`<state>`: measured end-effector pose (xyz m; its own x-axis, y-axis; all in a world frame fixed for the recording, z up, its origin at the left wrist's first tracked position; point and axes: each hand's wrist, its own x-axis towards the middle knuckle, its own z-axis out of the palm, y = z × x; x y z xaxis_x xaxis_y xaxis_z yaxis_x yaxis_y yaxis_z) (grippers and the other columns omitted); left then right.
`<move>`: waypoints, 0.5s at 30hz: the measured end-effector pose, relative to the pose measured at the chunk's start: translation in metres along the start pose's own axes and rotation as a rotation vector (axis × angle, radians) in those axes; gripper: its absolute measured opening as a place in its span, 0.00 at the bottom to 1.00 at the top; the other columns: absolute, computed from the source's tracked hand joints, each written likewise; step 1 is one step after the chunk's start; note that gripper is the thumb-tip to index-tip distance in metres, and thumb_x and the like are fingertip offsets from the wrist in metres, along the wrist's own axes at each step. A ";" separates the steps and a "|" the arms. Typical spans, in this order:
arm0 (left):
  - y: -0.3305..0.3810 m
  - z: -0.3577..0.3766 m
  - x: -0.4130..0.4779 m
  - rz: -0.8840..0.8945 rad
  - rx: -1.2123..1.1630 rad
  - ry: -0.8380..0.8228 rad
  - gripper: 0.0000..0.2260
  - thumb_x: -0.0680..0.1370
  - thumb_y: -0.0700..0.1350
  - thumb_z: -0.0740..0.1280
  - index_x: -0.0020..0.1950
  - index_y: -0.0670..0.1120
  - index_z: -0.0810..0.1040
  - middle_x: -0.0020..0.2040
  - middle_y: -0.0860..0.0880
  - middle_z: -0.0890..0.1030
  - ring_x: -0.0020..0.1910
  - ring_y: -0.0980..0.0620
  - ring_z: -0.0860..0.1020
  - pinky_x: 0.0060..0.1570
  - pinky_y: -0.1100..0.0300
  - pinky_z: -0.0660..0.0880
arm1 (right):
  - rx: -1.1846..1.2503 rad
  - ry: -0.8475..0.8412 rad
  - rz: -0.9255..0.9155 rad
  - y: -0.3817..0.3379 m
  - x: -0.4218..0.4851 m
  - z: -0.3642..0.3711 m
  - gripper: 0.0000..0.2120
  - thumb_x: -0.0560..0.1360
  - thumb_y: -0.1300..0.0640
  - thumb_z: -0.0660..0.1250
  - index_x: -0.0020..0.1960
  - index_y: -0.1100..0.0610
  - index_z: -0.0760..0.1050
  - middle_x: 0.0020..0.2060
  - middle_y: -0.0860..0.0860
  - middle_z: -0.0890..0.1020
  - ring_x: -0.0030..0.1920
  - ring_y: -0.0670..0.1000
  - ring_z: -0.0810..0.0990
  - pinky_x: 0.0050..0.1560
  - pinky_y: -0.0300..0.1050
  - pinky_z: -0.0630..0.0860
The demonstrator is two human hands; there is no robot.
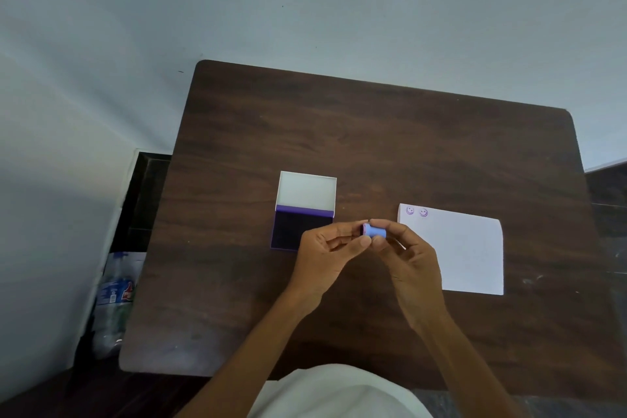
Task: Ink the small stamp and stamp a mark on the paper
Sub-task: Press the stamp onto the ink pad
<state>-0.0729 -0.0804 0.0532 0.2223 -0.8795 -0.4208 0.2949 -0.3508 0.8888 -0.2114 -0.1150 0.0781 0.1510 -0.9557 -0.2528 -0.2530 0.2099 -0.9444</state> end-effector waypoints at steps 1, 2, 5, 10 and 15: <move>-0.003 -0.005 0.001 -0.030 -0.008 -0.011 0.11 0.72 0.46 0.75 0.51 0.58 0.82 0.46 0.63 0.86 0.51 0.61 0.83 0.48 0.69 0.80 | -0.058 0.019 -0.023 0.002 0.000 0.004 0.09 0.71 0.53 0.71 0.52 0.46 0.80 0.44 0.33 0.85 0.48 0.41 0.83 0.45 0.26 0.76; -0.006 -0.009 0.002 -0.060 -0.017 -0.029 0.11 0.72 0.46 0.75 0.52 0.58 0.83 0.47 0.62 0.86 0.52 0.60 0.83 0.50 0.67 0.80 | -0.132 0.048 -0.048 0.004 0.001 0.009 0.09 0.71 0.53 0.71 0.51 0.46 0.80 0.44 0.35 0.85 0.46 0.43 0.83 0.46 0.27 0.77; -0.014 -0.029 0.005 -0.078 -0.008 -0.014 0.14 0.73 0.45 0.75 0.56 0.59 0.81 0.49 0.61 0.86 0.54 0.59 0.83 0.52 0.67 0.79 | -0.378 0.103 -0.141 0.017 0.006 0.025 0.09 0.72 0.57 0.73 0.52 0.55 0.81 0.46 0.48 0.84 0.41 0.44 0.80 0.48 0.29 0.76; -0.026 -0.095 0.008 0.150 0.285 0.401 0.09 0.77 0.50 0.70 0.56 0.61 0.81 0.48 0.59 0.85 0.49 0.62 0.83 0.48 0.69 0.79 | -0.653 -0.135 -0.074 0.037 0.020 0.048 0.12 0.76 0.60 0.69 0.58 0.64 0.78 0.51 0.58 0.84 0.47 0.46 0.76 0.60 0.38 0.72; -0.034 -0.138 0.009 0.233 0.556 0.509 0.09 0.78 0.47 0.68 0.57 0.58 0.78 0.48 0.63 0.80 0.50 0.68 0.79 0.50 0.70 0.76 | -0.718 -0.164 -0.145 0.046 0.012 0.068 0.14 0.75 0.61 0.70 0.59 0.64 0.78 0.54 0.59 0.83 0.51 0.55 0.81 0.56 0.37 0.70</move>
<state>0.0467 -0.0317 -0.0059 0.6587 -0.7420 -0.1247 -0.2900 -0.4033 0.8679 -0.1563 -0.1033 0.0175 0.3568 -0.9086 -0.2170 -0.7723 -0.1562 -0.6157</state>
